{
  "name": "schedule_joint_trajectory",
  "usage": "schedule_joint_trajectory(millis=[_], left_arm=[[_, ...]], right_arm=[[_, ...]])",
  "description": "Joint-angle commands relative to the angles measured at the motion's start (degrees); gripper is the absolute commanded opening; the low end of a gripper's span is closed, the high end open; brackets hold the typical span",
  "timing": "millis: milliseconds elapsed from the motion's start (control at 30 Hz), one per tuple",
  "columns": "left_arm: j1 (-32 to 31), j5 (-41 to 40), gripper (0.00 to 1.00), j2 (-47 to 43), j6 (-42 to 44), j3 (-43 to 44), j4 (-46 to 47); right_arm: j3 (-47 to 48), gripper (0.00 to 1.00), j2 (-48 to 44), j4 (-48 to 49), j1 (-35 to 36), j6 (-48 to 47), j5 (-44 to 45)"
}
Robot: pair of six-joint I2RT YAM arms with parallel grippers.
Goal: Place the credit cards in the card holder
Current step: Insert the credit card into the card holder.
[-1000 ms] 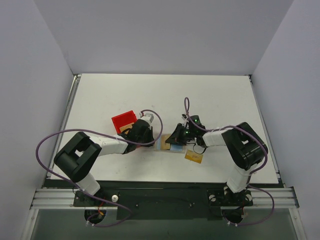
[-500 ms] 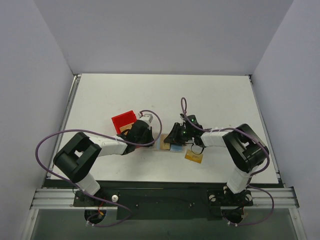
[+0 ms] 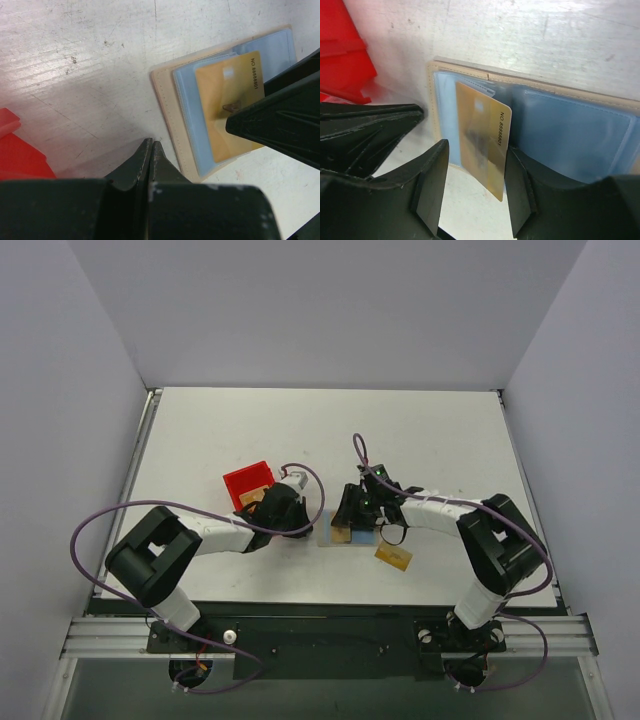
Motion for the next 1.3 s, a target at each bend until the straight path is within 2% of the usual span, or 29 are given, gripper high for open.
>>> schedule_joint_trajectory(millis=[0,333,633,933,1100,1267], left_arm=[[-0.36,0.70,0.01,-0.77,-0.14,-1.19,-1.79],[-0.36,0.61,0.01,-0.77,-0.31,-1.28,-1.61],[-0.54,0.79,0.01,0.11,-0.31,-0.49,-1.52],[-0.80,1.05,0.01,0.90,-0.14,0.47,-1.61],[-0.98,1.14,0.01,1.34,-0.05,1.44,-1.79],[-1.06,1.23,0.01,1.78,-0.05,1.79,-1.79]], right_arm=[[3.06,0.42,-3.50,-9.54,0.63,-3.93,5.28],[8.24,0.42,-4.99,-19.65,1.77,-8.42,9.85],[9.30,0.40,-3.59,-21.77,1.95,-9.39,12.31],[7.81,0.22,-3.85,-20.19,1.95,-9.04,16.79],[8.51,0.05,-1.57,-20.63,1.95,-9.39,17.59],[9.22,0.00,0.54,-20.71,1.95,-9.74,17.32]])
